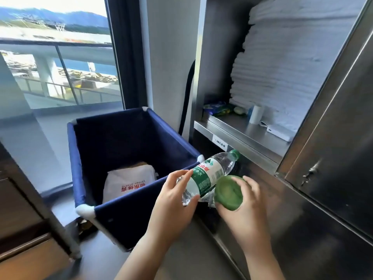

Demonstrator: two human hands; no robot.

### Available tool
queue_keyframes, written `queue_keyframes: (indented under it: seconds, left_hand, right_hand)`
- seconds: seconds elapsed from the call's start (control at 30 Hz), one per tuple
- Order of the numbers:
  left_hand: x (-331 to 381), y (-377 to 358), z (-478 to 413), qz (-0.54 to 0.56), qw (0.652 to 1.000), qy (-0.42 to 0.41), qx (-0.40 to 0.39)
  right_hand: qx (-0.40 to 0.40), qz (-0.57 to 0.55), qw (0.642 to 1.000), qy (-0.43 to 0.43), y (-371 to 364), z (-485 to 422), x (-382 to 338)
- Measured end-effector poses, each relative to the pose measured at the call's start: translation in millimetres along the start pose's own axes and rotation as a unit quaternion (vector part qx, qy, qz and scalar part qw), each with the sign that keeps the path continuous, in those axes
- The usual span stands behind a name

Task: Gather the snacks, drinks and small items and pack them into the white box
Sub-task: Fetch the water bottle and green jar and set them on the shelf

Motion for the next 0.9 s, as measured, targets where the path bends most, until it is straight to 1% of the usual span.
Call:
queue_keyframes:
  seconds: [0.13, 0.23, 0.33, 0.5, 0.73, 0.9]
  left_hand:
    - [-37, -3, -62, 0.015, 1.000, -0.011, 0.013]
    - [-56, -24, -98, 0.029, 0.999, -0.012, -0.002]
    - [-65, -53, -128, 0.039, 0.999, -0.015, -0.025]
    - [-69, -104, -187, 0.078, 0.996, -0.036, -0.033]
    - [-57, -165, -275, 0.118, 0.991, -0.051, -0.031]
    - [-62, -207, -318, 0.152, 0.986, -0.052, -0.042]
  right_hand:
    - [0.008, -0.001, 1.000, 0.005, -42, -52, -5]
    - [0.024, 0.028, 0.999, 0.004, -60, -78, 4]
    - [0.021, 0.029, 0.999, -0.019, -71, -102, 26]
    - [0.057, 0.063, 0.996, -0.035, -66, -162, 67]
    - [0.090, 0.097, 0.991, -0.032, -53, -256, 123]
    - [0.102, 0.129, 0.984, -0.065, -53, -297, 168]
Point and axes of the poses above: each hand's wrist, its own z-axis away from the middle knuckle, its own y-axis out of the back of the hand, x = y × z, the point moved 9 cm from there along -z, towards the middle knuckle, and after that the axes turned 1 degree about z, right-handed, at the moved point
